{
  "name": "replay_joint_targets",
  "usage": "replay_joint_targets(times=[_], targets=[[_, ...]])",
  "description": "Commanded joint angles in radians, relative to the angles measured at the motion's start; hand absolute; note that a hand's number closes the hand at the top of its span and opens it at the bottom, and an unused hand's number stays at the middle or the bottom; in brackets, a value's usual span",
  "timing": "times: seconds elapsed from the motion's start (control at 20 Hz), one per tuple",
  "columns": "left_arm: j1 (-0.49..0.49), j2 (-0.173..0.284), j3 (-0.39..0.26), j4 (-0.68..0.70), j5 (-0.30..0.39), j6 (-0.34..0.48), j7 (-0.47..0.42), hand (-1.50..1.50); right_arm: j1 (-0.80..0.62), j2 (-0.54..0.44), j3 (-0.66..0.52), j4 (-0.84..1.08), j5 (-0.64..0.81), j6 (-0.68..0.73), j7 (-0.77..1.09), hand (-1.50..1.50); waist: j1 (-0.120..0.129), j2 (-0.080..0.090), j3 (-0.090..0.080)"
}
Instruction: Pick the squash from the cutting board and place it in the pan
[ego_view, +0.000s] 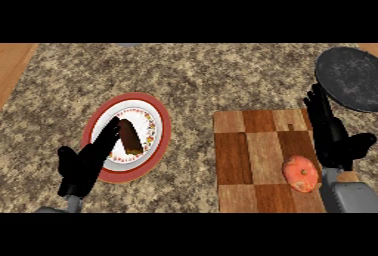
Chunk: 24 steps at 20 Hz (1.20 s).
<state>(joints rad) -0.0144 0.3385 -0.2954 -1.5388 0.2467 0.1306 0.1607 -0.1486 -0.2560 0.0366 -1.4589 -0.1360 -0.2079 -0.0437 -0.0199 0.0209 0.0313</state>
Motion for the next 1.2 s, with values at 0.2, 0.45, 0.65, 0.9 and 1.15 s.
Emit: replay_joint_targets(times=[0.2, 0.45, 0.65, 0.9, 1.15], targets=[[-0.128, 0.111, 0.066, -0.064, -0.096, 0.002, 0.001, 0.0, 0.044, -0.171, -0.179, 0.132, -0.107, 0.069, 0.204, -1.5, 0.009, -0.022, -0.03], [-0.161, 0.087, 0.059, -0.048, -0.068, -0.023, 0.019, 0.0, 0.168, -0.274, -0.076, 0.243, 0.281, -0.174, 0.191, 1.5, 0.004, -0.018, -0.032], [-0.16, 0.052, 0.047, -0.039, -0.117, -0.004, 0.025, 0.0, 0.265, -0.109, -0.07, 0.14, 0.285, -0.316, 0.14, -1.5, 0.008, -0.022, -0.031], [-0.133, 0.064, 0.081, -0.033, -0.113, -0.054, 0.005, 0.0, 0.313, -0.27, 0.032, -0.02, 0.332, -0.071, 0.39, -1.5, 0.014, -0.022, -0.033], [-0.14, 0.053, 0.078, -0.018, -0.13, -0.061, -0.035, 0.0, 0.218, -0.425, 0.072, -0.12, 0.379, 0.108, 0.695, -1.5, 0.026, -0.02, -0.034]])
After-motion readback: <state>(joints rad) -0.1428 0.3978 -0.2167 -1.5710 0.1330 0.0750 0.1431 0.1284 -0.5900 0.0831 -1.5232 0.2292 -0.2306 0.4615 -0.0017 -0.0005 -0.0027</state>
